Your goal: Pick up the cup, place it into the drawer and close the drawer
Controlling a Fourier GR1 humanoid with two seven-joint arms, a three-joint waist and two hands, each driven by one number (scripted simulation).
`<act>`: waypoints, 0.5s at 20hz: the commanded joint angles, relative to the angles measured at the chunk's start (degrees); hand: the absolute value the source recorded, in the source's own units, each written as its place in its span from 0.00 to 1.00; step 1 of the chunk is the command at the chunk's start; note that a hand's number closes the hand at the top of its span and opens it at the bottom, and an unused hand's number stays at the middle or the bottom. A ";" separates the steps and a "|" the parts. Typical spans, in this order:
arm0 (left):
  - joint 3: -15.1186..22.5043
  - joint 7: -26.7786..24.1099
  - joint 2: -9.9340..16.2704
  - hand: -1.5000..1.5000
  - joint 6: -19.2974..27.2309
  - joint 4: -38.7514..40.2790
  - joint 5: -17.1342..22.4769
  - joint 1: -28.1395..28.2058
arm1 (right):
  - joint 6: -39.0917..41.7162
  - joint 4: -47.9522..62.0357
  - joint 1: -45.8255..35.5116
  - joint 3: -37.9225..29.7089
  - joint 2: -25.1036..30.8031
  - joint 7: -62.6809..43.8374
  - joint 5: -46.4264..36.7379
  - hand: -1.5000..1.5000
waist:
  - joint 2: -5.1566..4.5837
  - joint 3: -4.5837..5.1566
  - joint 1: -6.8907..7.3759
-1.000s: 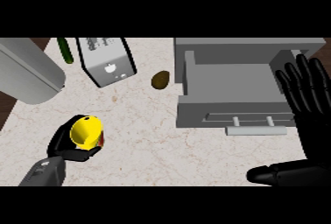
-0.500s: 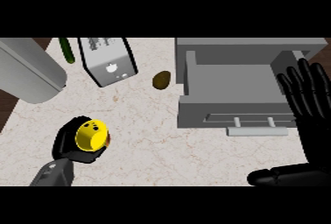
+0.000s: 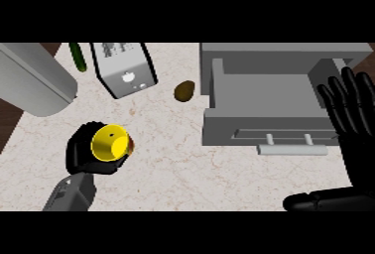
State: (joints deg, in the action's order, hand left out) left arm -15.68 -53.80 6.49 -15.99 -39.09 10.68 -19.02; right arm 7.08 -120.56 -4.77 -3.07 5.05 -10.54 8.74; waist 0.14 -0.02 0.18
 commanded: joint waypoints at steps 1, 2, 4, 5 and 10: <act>2.58 0.67 -0.35 1.00 -4.48 -8.15 0.95 2.91 | 0.14 1.51 -1.04 0.08 0.18 -0.47 -0.04 0.00 | 0.01 -0.01 0.21; 4.56 2.36 -1.41 1.00 -1.19 -10.24 -1.01 1.24 | -0.49 1.90 -0.77 -0.65 -0.24 0.48 -0.23 0.00 | 0.04 -0.03 0.17; 6.06 9.03 -1.75 1.00 -1.58 -19.47 0.84 4.05 | 0.89 0.40 1.65 -0.40 0.22 0.72 0.37 0.00 | 0.22 -0.07 0.45; 7.80 10.79 -4.07 1.00 0.80 -23.42 0.24 6.08 | 0.26 -4.74 2.59 -0.33 0.54 -2.80 1.43 0.00 | 0.32 -0.06 0.32; 10.79 24.58 -6.10 1.00 3.80 -35.62 2.98 2.86 | -1.52 0.29 -3.02 -0.91 0.40 -3.37 0.24 0.00 | 0.13 -0.04 0.50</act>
State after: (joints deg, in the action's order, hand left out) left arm -7.88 -37.80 2.74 -14.44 -64.97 12.53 -15.93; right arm 6.93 -121.40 -4.45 -3.52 5.27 -11.95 9.18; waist 0.28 -0.06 0.46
